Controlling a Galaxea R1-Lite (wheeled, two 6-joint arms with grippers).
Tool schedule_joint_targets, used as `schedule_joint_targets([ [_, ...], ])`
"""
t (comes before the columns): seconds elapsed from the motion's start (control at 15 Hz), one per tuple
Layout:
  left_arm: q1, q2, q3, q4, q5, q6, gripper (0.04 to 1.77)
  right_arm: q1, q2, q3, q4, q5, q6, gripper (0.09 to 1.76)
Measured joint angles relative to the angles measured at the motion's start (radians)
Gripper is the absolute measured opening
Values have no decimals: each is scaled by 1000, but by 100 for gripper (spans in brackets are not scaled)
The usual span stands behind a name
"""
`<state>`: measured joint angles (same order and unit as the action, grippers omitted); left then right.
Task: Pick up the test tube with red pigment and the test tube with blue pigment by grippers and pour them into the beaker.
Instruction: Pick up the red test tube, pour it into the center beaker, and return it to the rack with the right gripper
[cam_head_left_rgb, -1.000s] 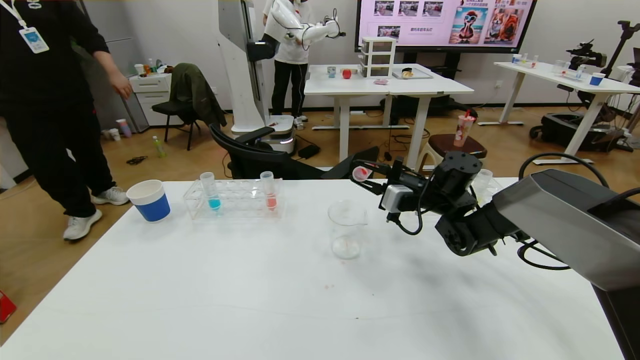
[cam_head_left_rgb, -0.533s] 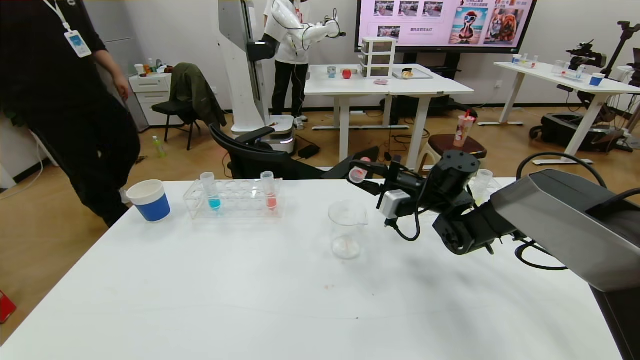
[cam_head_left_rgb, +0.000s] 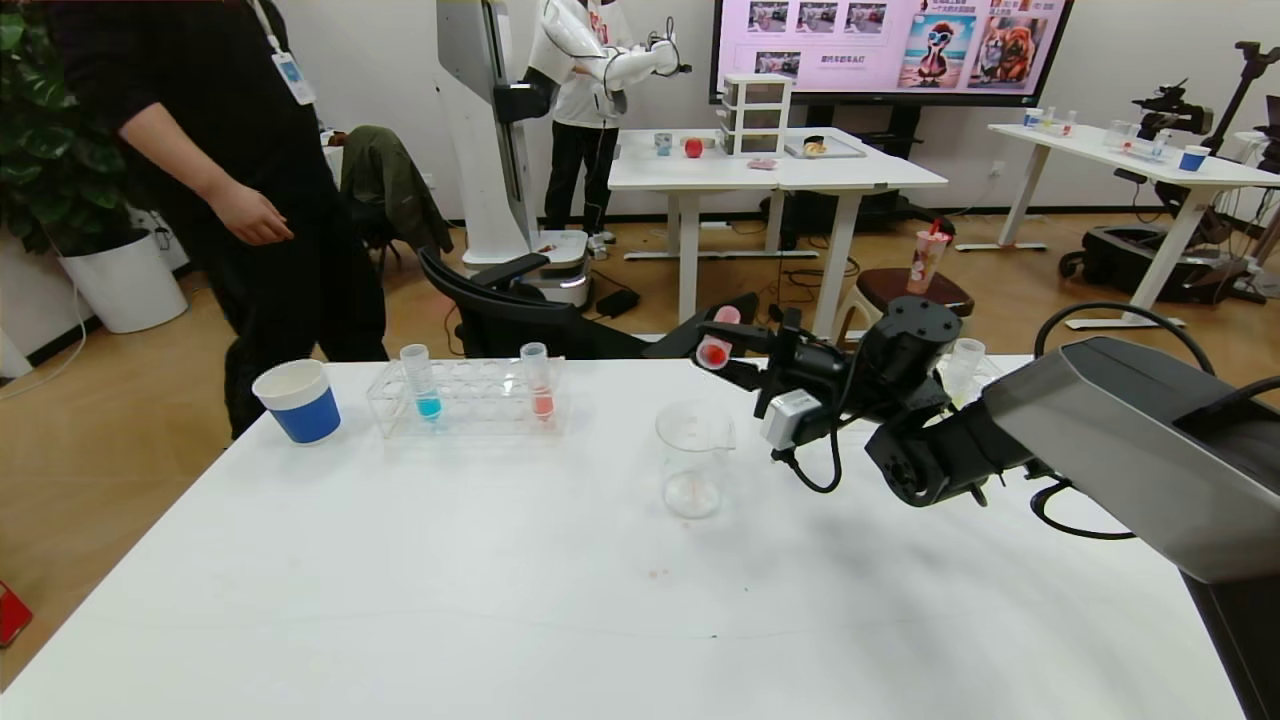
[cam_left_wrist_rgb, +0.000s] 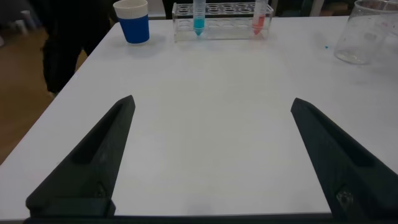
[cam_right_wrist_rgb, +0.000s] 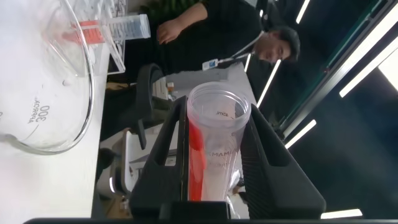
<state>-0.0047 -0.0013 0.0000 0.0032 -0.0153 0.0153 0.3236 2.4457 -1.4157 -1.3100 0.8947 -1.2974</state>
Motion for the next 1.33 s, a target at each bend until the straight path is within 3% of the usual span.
schedule_joint_targets([
  [1.33, 0, 0, 0, 0, 0, 0, 175, 6, 43, -34, 3, 32, -276, 50],
])
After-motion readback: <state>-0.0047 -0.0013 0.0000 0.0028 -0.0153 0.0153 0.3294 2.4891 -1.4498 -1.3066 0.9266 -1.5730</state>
